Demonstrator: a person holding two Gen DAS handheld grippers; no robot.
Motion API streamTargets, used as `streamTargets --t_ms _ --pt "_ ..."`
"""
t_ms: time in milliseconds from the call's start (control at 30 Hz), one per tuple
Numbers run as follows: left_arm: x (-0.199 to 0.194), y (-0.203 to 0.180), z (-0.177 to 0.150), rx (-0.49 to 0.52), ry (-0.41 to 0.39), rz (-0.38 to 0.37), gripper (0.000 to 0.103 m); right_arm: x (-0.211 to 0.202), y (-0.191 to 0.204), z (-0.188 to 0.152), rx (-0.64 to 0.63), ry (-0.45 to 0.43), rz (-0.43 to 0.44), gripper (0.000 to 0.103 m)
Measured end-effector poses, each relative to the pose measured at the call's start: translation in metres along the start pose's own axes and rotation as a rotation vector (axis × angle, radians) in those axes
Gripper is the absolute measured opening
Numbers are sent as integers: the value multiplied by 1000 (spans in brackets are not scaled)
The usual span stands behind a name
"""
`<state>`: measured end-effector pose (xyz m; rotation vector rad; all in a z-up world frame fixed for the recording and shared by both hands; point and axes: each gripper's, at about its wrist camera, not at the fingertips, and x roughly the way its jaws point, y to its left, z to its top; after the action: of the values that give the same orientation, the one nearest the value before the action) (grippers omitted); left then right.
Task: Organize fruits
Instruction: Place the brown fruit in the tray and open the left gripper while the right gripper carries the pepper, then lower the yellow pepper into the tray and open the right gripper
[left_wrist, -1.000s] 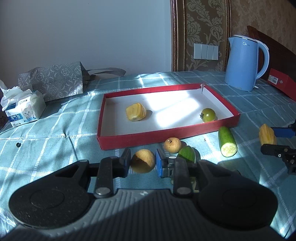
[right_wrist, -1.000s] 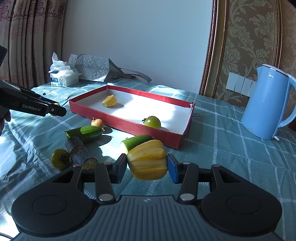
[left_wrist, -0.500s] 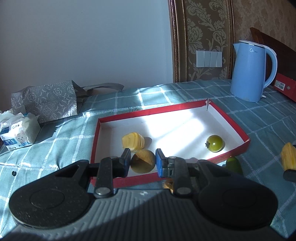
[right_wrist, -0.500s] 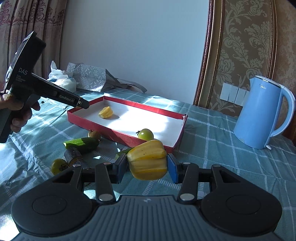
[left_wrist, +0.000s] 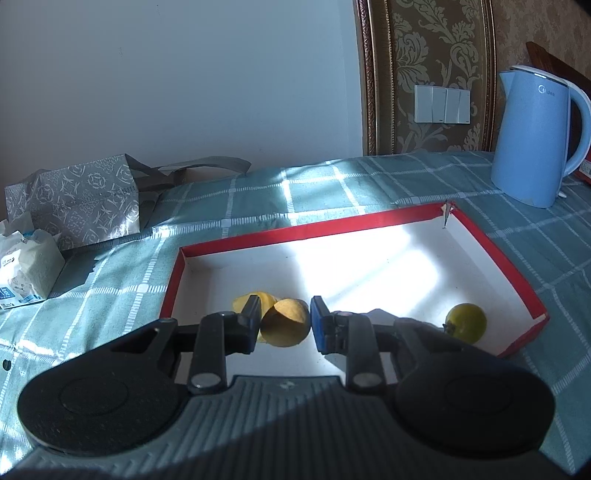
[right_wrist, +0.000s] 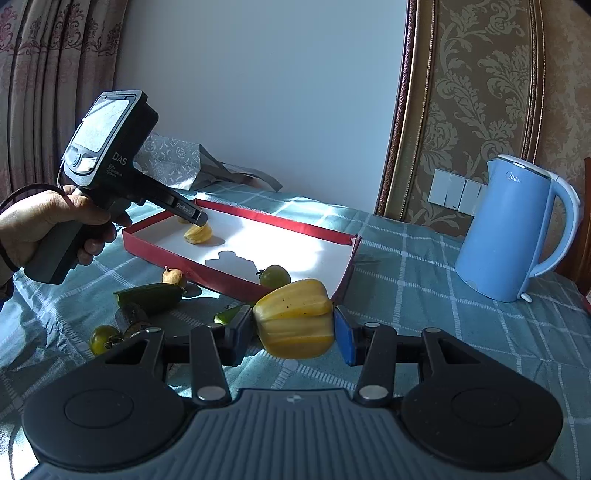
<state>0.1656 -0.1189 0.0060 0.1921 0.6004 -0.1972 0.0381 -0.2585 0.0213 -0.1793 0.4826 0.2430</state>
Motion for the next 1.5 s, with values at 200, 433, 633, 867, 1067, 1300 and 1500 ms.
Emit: streamTargets --t_ms 200,433,633,867,1067,1300,1500 --pt "27 -2 6 -5 23 28 26 -1 -3 0 5 -2 -9 46" --pt "37 -6 5 4 32 47 26 3 -5 5 20 -11 -2 46" --pt "21 -1 4 -16 2 40 34 22 -3 19 26 -28 40 46" --pt "-11 18 -5 -76 -48 34 50 74 -8 43 56 -25 64 46" --pt "-52 46 -34 -173 -121 94 75 129 -13 62 105 10 79 46" --pt "-74 57 -54 -236 -265 135 91 185 -22 68 164 97 34 46" --pt "-63 65 -55 -246 -214 114 93 209 -31 72 192 139 -1 46"
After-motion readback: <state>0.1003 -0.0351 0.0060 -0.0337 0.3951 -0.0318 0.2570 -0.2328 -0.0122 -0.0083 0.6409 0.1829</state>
